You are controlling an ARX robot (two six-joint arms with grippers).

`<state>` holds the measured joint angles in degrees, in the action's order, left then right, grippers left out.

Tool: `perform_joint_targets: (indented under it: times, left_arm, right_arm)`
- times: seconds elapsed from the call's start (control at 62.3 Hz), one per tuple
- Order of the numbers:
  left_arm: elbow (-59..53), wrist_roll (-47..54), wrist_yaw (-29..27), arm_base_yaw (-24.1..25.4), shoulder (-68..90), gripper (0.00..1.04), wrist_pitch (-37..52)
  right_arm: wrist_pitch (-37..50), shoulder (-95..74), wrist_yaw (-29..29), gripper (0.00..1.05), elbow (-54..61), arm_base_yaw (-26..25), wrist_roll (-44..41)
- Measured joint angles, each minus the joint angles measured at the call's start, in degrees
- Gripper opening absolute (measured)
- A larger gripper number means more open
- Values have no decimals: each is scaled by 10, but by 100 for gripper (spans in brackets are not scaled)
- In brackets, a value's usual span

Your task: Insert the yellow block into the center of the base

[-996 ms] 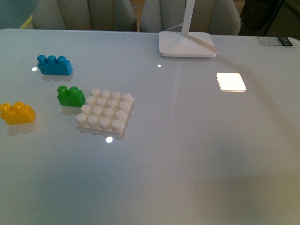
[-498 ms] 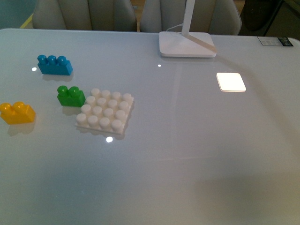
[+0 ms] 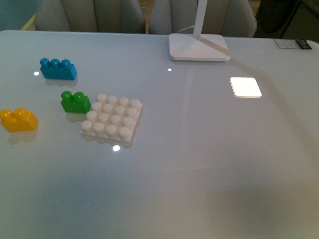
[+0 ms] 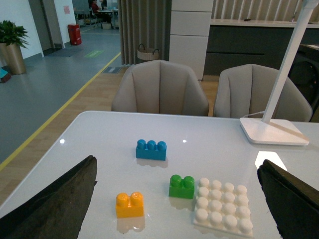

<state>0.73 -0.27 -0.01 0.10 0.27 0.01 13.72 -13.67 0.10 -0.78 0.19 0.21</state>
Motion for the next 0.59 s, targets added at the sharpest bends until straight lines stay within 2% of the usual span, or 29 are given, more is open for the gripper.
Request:
perform_joint_targets:
  times: [0.209, 0.305, 0.482, 0.594]
  left_arm:
    - [0, 0, 0, 0, 0, 97, 0]
    - [0, 0, 0, 0, 0, 97, 0]
    - [0, 0, 0, 0, 0, 97, 0]
    - [0, 0, 0, 0, 0, 97, 0]
  right_arm:
    - [-37, 37, 0, 2, 0, 0, 0]
    - [-127, 109, 0, 2, 0, 0, 0]
    - [-136, 132, 0, 2, 0, 0, 0]
    - [-136, 133, 0, 25, 0, 0, 0]
